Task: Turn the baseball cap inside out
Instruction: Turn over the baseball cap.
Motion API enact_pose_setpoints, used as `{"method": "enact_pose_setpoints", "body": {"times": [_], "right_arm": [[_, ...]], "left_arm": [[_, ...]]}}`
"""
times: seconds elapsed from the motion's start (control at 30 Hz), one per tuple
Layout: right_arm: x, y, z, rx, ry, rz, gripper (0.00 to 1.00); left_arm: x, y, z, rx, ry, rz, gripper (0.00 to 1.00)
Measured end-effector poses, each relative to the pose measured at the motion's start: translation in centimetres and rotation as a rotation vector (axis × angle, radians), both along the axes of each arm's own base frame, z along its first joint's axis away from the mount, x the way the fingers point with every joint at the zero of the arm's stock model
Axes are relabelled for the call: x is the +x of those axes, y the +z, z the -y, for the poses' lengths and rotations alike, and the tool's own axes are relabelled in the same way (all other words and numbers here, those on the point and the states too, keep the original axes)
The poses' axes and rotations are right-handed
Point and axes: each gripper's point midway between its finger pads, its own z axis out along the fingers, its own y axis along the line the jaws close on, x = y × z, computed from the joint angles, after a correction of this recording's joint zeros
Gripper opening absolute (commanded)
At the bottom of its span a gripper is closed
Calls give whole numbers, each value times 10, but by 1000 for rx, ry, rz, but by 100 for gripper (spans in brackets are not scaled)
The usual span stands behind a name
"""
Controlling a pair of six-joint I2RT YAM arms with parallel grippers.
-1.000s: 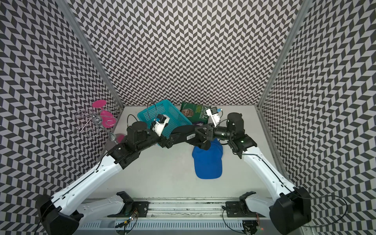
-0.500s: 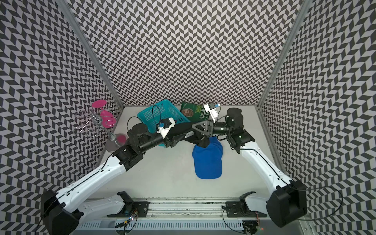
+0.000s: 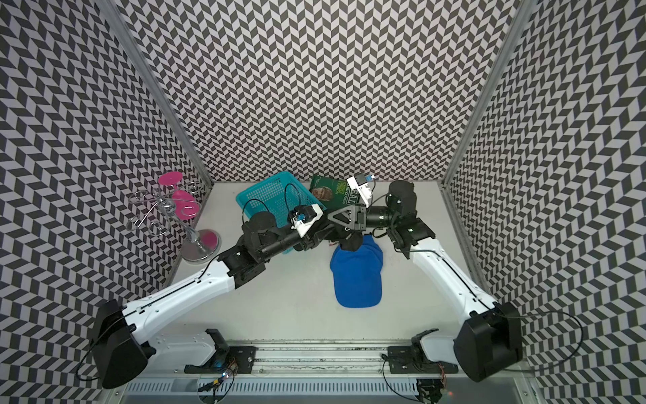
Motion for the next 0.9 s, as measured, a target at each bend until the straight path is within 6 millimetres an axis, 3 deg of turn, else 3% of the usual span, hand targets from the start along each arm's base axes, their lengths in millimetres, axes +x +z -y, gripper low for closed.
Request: {"method": "enact_pose_setpoints", "body": {"times": [0.23,0.4,0.47,0.63,0.67,0.8,0.9], "right_arm": [[4,-2,4,-11,-14,47,8],[10,-7,8,-51,-70,89,30],[13,-5,11,-65,-104,119,42],[32,18,27,-89,-250,253,56],[33,22,30,-92,-274,280,62],[33,36,38,-98,-347,395,93],[24,36,45,-110,-410,514,100]], "left_arm": [[16,-1,13,42,37,-13,28],[17,-11,10,74,66,-43,2],[18,-14,6,87,85,-57,0],[14,-15,-5,78,127,-118,0],[14,-15,-6,66,133,-140,0],[15,-22,-13,15,168,-253,0],[20,-29,-21,-31,205,-361,0]]}}
